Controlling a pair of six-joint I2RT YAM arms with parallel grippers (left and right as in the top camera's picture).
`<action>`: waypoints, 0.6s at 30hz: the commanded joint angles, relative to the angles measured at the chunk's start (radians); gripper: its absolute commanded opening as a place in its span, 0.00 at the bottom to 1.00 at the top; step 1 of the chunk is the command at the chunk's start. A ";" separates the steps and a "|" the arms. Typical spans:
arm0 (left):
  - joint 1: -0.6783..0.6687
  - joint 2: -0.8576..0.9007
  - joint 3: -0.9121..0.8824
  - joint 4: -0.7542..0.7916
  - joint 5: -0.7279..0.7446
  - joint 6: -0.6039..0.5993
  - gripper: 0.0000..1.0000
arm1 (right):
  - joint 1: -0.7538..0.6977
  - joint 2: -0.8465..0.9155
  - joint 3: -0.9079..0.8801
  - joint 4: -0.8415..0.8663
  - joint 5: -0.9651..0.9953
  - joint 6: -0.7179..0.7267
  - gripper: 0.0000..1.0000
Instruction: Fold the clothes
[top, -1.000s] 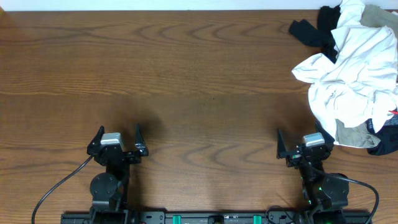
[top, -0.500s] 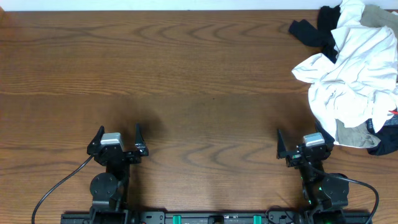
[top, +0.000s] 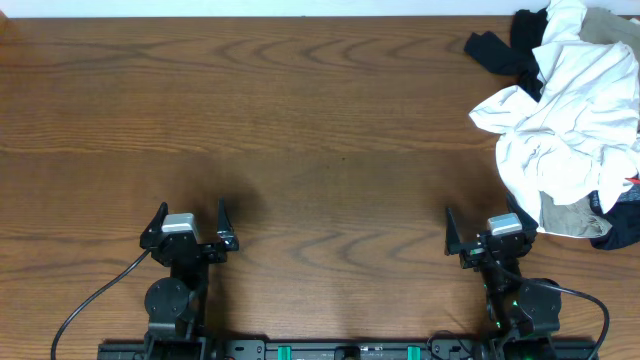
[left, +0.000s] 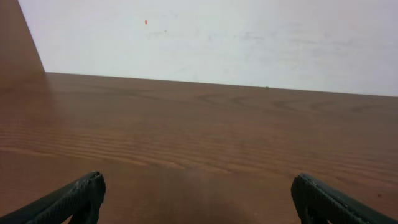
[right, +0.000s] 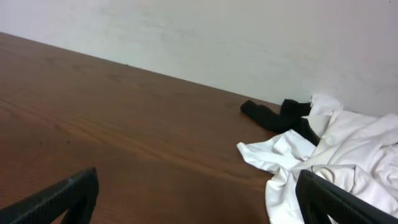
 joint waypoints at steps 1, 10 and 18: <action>0.001 -0.009 -0.016 -0.041 -0.038 -0.001 0.98 | -0.012 -0.001 -0.001 -0.004 0.002 0.009 0.99; 0.001 -0.009 -0.016 -0.041 -0.038 -0.001 0.98 | -0.012 -0.001 -0.001 -0.004 0.003 0.009 0.99; 0.001 -0.005 -0.016 -0.041 -0.038 -0.006 0.98 | -0.012 -0.001 -0.001 -0.005 0.014 0.020 0.99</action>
